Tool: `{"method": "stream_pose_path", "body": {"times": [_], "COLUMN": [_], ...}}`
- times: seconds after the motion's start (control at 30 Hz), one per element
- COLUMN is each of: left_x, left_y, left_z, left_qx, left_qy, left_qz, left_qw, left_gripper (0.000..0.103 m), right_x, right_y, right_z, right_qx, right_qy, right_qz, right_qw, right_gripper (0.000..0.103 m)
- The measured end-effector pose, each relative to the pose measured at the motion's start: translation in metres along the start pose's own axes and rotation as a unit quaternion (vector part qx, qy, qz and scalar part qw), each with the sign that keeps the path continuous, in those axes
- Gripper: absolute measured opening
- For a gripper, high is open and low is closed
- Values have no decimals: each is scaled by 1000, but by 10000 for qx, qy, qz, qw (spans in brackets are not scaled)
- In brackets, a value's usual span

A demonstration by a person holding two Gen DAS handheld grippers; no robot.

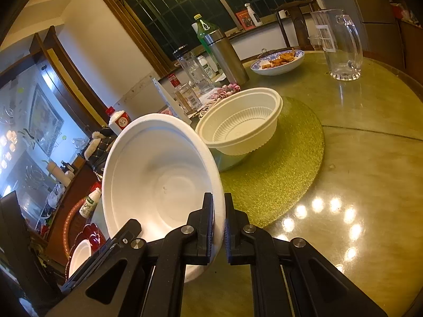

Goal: Organize plates and bowls
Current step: 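Lift the second white foam bowl above the table with both tools, then carry the held bowl over the red plate stack with both tools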

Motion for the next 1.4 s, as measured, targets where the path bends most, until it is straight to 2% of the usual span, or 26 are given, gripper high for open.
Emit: {"method": "stream_pose_path", "body": {"times": [0.27,0.5,0.87,1.13,1.4], "left_x": [-26,-64,-141,-182,-202], "left_y": [-43,-83,-124,-139,-123], "left_z": [1,0,-7,-11,-21], "left_qx": [282,588,811,937,660], "left_qy": [-98,-307,-869,-1162,-1253], "left_qz": [134,210,345,470,619], "left_qw": [9995,9976,9923,9877,9880], "left_gripper": [14,14,14,14,14], "right_x": [-30,-79,-161,-213,-232], "right_y": [-18,-43,-51,-49,-23], "right_z": [-6,-15,-46,-68,-85], "right_qx": [33,128,-108,-217,-564], "right_qy": [-269,-679,-1321,-1764,-1939], "right_qz": [224,477,890,1105,1080], "right_qw": [9994,9965,9872,9779,9734], "right_gripper": [7,7,7,7,7]}}
Point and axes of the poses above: each gripper's, at about its wrist camera, not at the fingertips, and y roughly the way its jaws point, x to its right, z to its top, the point moved 4 cm from there along y, roughly the way its jaws point, and after that the axes turned 13 degrees about -x, right-handed, at the moved point
